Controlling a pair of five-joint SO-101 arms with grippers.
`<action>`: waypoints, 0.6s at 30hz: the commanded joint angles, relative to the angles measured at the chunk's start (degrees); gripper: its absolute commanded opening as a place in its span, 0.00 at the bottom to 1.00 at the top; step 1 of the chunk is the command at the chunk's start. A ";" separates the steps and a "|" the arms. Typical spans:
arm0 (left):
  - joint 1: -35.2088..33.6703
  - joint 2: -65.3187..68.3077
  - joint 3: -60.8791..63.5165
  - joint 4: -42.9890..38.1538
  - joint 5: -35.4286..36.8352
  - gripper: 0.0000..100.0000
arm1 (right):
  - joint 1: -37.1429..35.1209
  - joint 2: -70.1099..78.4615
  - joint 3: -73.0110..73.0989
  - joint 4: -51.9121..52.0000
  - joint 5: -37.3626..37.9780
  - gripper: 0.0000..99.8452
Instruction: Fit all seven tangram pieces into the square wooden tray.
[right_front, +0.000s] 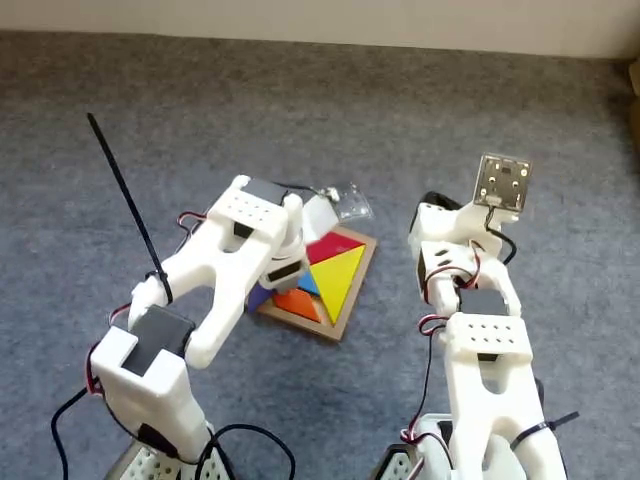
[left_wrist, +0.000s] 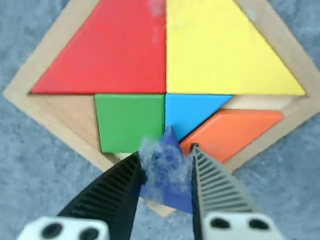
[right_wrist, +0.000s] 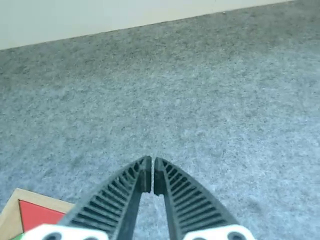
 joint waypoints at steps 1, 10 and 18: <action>-0.04 0.13 -3.74 0.35 10.37 0.15 | 0.75 -2.15 -0.75 -1.71 0.70 0.03; -5.32 0.31 -10.15 0.18 28.13 0.29 | 0.75 -2.15 -0.57 -1.71 0.79 0.03; -10.24 -0.04 -13.58 4.04 32.00 0.29 | 0.75 -2.15 -0.48 -1.71 0.79 0.03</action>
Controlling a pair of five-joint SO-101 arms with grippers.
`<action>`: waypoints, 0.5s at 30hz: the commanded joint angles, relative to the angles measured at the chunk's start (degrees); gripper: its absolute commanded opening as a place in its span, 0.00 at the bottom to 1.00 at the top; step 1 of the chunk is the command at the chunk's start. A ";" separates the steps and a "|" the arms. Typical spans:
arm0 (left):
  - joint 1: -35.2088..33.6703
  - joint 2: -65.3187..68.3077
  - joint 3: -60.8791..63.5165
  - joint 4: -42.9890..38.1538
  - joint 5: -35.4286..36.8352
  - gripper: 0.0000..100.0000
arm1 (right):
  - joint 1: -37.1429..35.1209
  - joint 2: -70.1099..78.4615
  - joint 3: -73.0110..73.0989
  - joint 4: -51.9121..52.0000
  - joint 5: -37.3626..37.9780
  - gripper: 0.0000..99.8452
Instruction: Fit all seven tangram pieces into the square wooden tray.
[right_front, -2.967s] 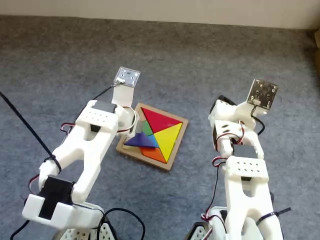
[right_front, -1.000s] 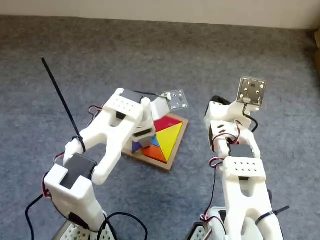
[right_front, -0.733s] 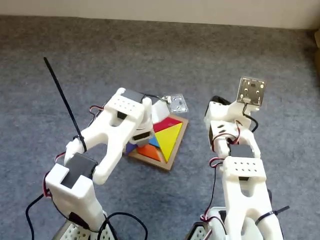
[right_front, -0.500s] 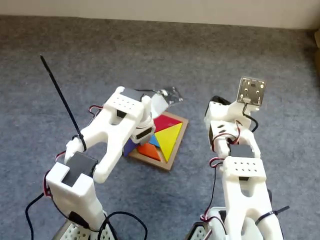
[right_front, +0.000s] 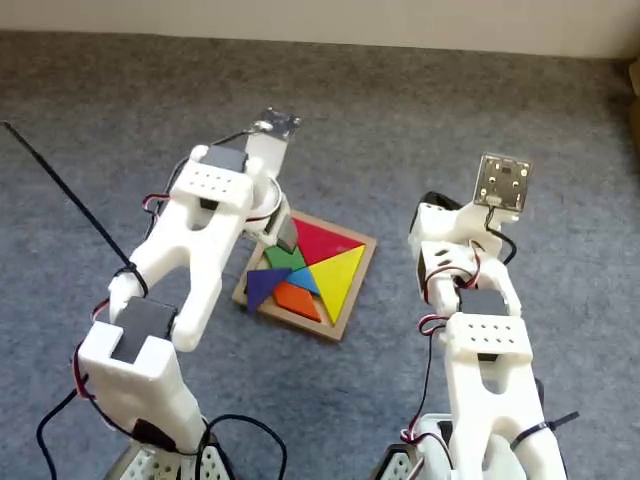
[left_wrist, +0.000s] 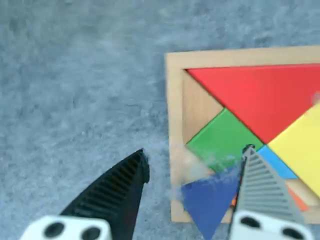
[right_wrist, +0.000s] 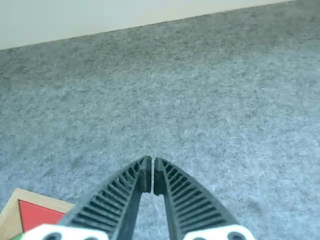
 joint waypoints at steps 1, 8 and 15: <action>-1.98 -0.75 -4.70 4.04 1.41 0.29 | 0.75 -2.15 -0.48 -1.71 0.79 0.03; -5.76 -0.75 -11.74 11.96 1.14 0.29 | 0.75 -2.15 -0.48 -1.71 0.79 0.03; -8.84 -1.80 -14.90 18.11 -2.46 0.26 | 0.75 -2.15 -0.48 -1.71 0.79 0.03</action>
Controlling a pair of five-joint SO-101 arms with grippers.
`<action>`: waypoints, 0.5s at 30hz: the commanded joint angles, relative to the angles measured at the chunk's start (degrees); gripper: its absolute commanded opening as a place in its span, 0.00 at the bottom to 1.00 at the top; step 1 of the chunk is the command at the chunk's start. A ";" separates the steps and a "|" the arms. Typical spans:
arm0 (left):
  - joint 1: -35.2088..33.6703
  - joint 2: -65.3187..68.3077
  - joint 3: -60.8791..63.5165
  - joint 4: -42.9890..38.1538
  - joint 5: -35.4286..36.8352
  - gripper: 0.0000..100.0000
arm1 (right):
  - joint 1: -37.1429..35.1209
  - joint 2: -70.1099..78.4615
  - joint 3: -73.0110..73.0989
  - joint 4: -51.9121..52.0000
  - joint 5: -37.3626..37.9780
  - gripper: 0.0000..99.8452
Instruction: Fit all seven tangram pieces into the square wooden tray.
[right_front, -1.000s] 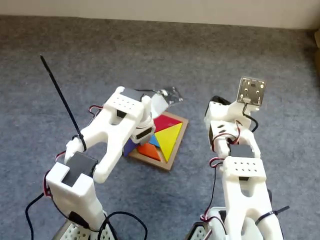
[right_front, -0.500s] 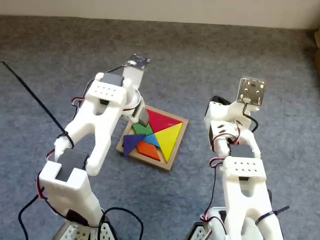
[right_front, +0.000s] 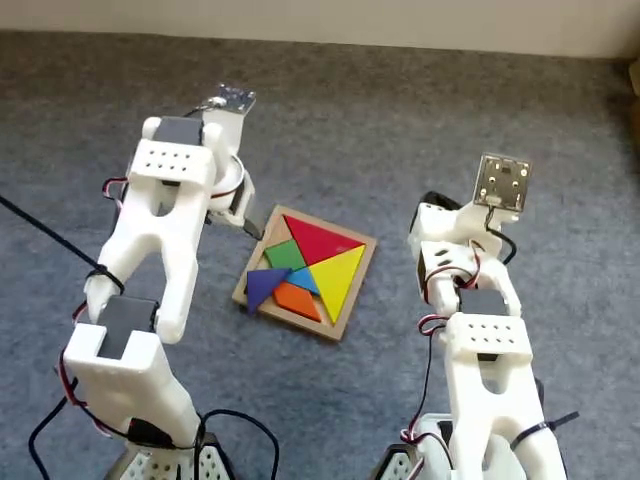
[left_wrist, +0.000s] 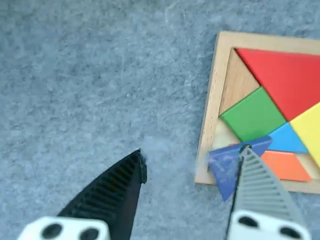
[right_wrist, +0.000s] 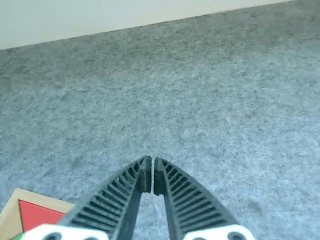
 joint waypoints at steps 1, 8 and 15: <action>-1.10 -2.77 -2.24 2.02 -1.05 0.25 | 0.75 -2.15 -0.48 -1.71 0.79 0.03; -0.92 -13.58 7.87 -1.93 -0.97 0.22 | 0.75 -2.15 -0.48 -1.71 0.79 0.03; -2.15 -22.99 26.07 -15.47 -0.62 0.22 | 0.75 -2.15 -0.48 -1.71 0.79 0.03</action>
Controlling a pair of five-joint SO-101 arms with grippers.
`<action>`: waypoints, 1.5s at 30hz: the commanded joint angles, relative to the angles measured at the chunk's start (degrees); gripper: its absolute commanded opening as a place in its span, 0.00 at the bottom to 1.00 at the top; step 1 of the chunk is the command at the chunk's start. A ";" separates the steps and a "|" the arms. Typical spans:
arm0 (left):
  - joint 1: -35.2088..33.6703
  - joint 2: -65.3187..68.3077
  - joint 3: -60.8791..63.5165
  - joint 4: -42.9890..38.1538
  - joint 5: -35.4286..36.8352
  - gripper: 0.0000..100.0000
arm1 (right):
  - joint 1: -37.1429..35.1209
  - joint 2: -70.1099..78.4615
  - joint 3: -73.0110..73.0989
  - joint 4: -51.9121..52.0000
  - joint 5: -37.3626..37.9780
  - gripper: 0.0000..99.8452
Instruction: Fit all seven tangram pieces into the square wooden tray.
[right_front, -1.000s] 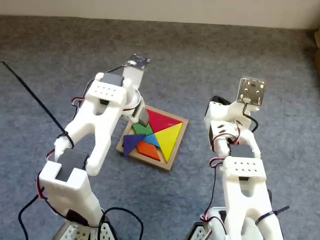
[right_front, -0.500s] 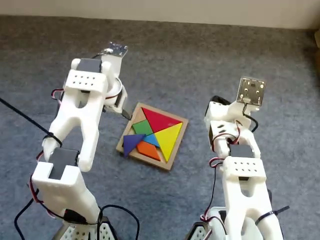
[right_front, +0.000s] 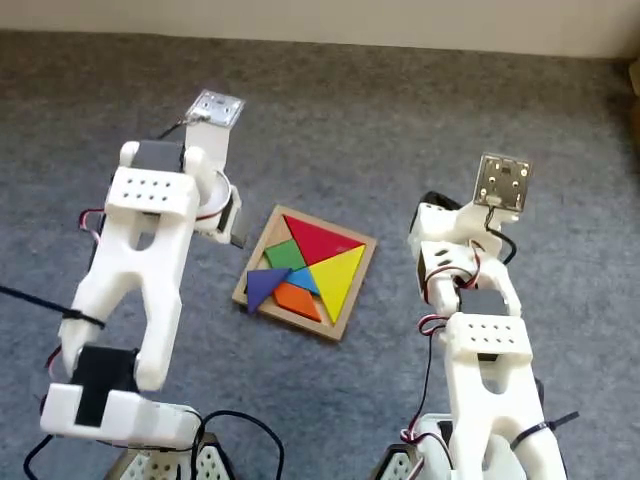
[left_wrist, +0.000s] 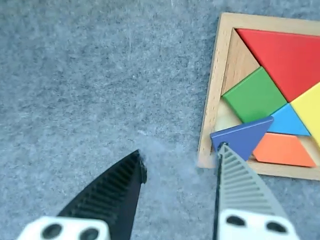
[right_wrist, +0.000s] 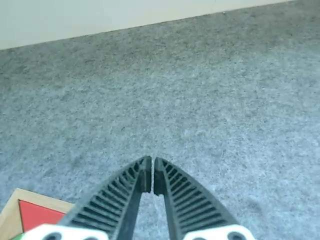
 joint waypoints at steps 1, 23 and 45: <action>-2.51 -6.55 7.34 -7.65 -0.09 0.22 | 0.75 -2.15 -0.48 -1.71 0.79 0.03; -7.25 -10.59 27.82 -26.99 -3.34 0.27 | 0.75 -2.15 -0.48 -1.71 0.79 0.03; -4.53 -11.65 29.85 -26.46 -3.69 0.29 | 0.75 -2.15 -0.66 -1.71 0.79 0.03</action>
